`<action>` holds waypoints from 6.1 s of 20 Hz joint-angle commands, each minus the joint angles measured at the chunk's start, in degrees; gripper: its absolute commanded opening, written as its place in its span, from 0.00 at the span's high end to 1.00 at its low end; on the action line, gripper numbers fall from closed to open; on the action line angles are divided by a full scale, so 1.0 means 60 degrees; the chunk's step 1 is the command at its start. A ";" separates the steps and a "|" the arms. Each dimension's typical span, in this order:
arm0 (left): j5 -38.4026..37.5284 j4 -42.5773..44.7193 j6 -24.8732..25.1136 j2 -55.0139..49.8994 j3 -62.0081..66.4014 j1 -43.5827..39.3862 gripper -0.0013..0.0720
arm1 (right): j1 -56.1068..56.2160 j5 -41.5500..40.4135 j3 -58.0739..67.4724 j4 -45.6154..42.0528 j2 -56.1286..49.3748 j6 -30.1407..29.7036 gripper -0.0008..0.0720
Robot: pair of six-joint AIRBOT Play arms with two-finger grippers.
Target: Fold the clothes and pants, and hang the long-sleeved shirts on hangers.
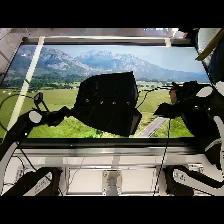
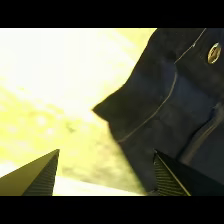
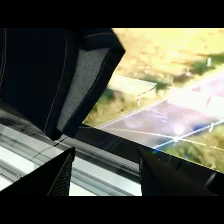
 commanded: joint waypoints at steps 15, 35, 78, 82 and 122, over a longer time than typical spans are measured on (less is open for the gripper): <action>0.1049 -0.4816 0.3730 -0.1581 -0.0262 0.0120 0.94 | 0.0331 0.0109 -0.0324 0.0015 0.0109 -0.0113 0.38; -0.0470 -0.4007 0.4339 -0.0346 -0.0266 0.0117 0.94 | 0.3683 -0.5322 -0.4124 0.3002 0.0200 -0.0612 0.38; -0.1151 0.2044 0.0160 -0.4805 0.7428 -0.0546 0.75 | 0.4648 -0.7231 0.5315 0.1657 -0.6127 0.3268 0.98; -0.1155 0.2036 0.0182 -0.4656 0.7439 -0.0670 0.09 | 0.4503 -0.6149 0.5971 0.1534 -0.6025 0.3191 0.56; -0.1570 0.2146 0.0583 -0.2524 0.7439 -0.1588 0.10 | 0.3559 -0.1169 0.9384 0.2991 -0.8925 0.1388 0.98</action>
